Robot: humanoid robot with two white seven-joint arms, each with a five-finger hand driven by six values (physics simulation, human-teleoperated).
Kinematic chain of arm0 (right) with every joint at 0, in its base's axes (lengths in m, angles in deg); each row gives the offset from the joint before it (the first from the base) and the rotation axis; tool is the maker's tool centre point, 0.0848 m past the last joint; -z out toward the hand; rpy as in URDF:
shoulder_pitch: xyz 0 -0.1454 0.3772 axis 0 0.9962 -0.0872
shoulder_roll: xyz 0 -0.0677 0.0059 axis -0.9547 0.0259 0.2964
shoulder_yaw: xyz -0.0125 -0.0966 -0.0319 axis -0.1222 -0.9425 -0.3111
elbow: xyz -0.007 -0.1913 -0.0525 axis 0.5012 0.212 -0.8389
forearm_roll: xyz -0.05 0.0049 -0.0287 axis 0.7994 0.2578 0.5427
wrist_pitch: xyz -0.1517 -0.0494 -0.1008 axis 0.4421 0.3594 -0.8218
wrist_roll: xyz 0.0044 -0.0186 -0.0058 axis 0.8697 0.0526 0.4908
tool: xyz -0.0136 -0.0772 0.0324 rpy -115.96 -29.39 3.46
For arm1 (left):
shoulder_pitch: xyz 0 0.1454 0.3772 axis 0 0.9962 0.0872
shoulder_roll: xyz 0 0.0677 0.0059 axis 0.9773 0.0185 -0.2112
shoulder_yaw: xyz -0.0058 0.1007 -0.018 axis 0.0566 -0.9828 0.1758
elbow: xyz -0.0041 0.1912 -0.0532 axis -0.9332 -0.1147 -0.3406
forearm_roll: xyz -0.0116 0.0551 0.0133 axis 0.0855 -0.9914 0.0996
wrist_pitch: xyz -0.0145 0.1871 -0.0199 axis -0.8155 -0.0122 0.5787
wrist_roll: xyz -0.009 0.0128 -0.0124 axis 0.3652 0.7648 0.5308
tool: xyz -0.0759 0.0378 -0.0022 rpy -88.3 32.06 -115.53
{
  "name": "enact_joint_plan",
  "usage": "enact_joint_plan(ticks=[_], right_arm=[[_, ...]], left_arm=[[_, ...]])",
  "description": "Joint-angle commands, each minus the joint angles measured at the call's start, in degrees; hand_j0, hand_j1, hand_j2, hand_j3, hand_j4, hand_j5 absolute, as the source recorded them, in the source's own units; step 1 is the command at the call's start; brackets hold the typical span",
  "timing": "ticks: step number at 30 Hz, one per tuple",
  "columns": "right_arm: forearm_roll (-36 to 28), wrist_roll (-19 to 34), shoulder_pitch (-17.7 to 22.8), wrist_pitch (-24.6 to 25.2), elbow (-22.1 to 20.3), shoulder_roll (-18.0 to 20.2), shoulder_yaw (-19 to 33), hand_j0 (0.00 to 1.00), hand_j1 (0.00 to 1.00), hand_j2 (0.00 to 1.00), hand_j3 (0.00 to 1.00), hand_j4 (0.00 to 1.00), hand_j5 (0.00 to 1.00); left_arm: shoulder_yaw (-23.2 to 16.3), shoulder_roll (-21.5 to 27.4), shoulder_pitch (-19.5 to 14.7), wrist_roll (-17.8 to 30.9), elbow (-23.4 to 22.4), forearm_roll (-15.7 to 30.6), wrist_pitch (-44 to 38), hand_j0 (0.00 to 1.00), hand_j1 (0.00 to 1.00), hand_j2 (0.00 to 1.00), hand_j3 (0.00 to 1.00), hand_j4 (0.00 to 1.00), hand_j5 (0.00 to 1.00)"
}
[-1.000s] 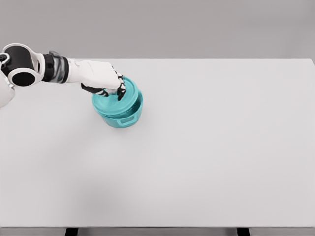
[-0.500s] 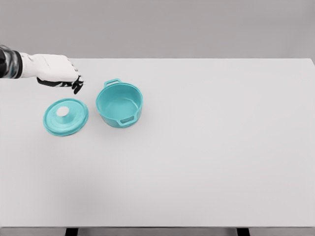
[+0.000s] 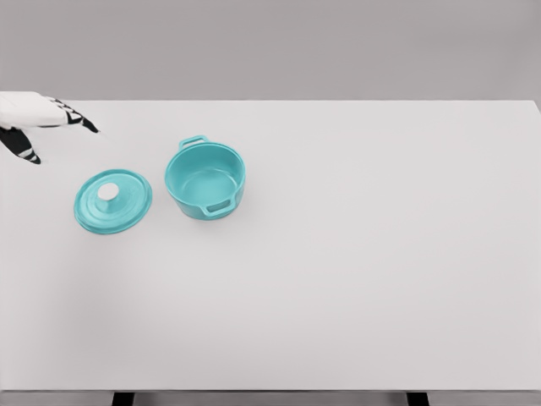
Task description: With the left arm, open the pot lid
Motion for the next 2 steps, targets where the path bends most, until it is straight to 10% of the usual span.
enact_joint_plan(ticks=[1, 2], right_arm=[[-0.03, -0.01, 0.00, -0.01, 0.00, 0.01, -0.01, 1.00, 1.00, 1.00, 1.00, 1.00, 1.00], [-0.03, -0.01, 0.00, -0.01, 0.00, 0.01, -0.01, 1.00, 1.00, 1.00, 1.00, 1.00, 1.00]], left_arm=[[1.04, -1.49, 0.00, -0.02, -6.17, 0.61, -0.13, 1.00, 1.00, 1.00, 1.00, 1.00, 1.00], [1.04, -1.49, 0.00, -0.02, -6.17, 0.61, -0.13, 1.00, 1.00, 1.00, 1.00, 1.00, 1.00]])
